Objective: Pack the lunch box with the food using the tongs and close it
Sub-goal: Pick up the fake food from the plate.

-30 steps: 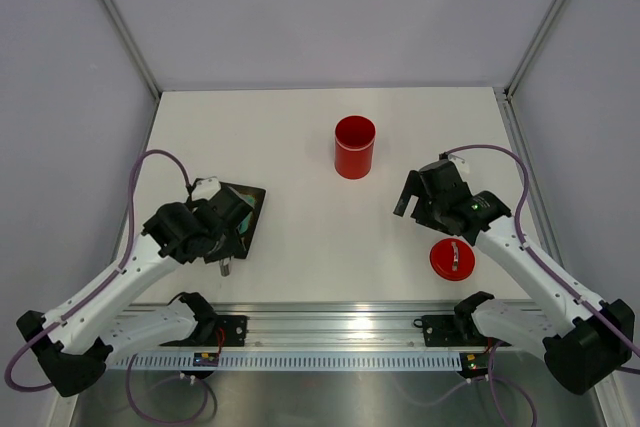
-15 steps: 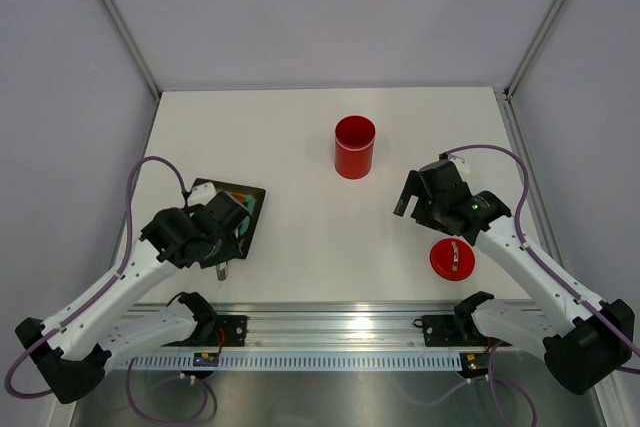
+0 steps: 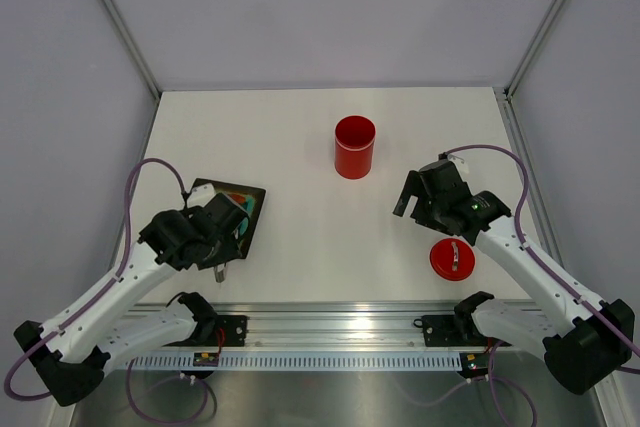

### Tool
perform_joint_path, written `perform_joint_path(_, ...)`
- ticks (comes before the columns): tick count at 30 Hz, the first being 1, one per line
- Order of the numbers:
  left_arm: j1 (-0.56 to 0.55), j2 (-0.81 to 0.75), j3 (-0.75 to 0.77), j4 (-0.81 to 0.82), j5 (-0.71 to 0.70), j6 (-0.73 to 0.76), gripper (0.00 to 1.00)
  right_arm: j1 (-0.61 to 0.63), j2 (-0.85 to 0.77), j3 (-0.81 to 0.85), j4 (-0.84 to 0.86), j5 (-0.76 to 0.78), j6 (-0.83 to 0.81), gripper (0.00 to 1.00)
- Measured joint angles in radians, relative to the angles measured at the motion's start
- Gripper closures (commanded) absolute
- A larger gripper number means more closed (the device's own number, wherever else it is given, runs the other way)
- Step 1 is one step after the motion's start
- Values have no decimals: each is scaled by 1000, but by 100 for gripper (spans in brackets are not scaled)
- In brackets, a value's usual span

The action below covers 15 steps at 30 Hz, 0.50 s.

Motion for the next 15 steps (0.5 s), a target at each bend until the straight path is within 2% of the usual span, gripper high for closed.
perform_joint_path(15, 0, 1, -19, 0, 2, 18, 53, 0, 8, 0, 10, -21, 1, 0)
